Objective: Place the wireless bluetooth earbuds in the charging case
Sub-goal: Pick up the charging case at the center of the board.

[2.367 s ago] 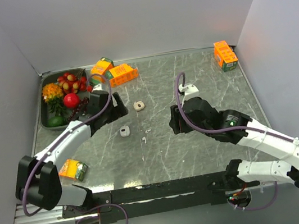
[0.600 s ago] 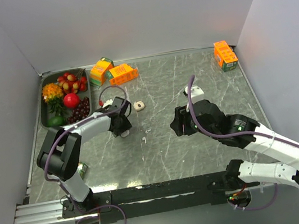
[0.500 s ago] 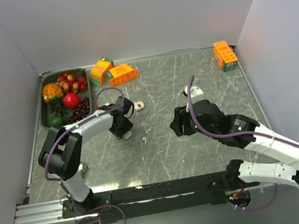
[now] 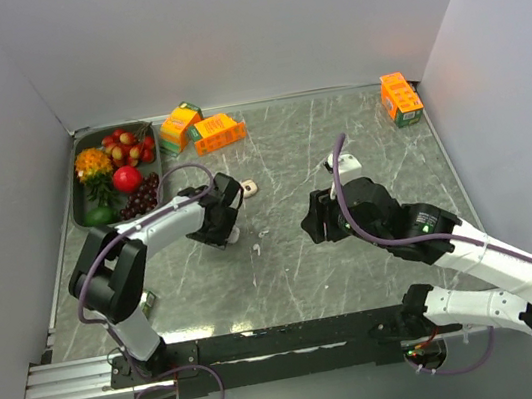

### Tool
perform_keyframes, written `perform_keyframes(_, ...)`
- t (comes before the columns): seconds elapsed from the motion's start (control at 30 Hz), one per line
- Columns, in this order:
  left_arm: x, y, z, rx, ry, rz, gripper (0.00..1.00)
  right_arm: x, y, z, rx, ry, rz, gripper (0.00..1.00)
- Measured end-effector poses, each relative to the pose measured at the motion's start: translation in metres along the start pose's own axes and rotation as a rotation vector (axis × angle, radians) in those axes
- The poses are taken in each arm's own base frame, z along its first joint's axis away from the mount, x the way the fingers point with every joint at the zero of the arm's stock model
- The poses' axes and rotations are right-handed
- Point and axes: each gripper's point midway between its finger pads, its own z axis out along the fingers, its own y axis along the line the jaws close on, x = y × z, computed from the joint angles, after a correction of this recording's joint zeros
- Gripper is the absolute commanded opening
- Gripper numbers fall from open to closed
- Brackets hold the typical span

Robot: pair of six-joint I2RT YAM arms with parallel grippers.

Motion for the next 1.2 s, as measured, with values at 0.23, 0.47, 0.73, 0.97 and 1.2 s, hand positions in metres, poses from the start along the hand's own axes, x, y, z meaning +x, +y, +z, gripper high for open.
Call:
perform_keyframes(0.23, -0.004, 0.004, 0.002, -0.014, -0.024, 0.012, 0.86, 0.002, 0.000, 0.002, 0.003, 0.005, -0.002, 0.60)
perform_keyframes(0.47, -0.027, 0.014, -0.008, -0.051, -0.134, 0.141, 0.96, 0.002, -0.001, 0.004, 0.010, 0.007, -0.004, 0.60)
perform_keyframes(0.73, -0.050, 0.017, -0.072, 0.207, -0.219, 0.358, 0.95, 0.011, -0.011, 0.007, 0.038, 0.012, -0.027, 0.59)
perform_keyframes(0.97, -0.028, 0.052, -0.075, 0.384, -0.170, 0.505, 0.97, 0.014, -0.007, 0.014, 0.026, 0.030, -0.052, 0.59)
perform_keyframes(1.2, -0.034, 0.042, -0.086, 0.431, -0.193, 0.446, 0.92, 0.017, 0.020, 0.050, -0.084, 0.058, -0.207, 0.59)
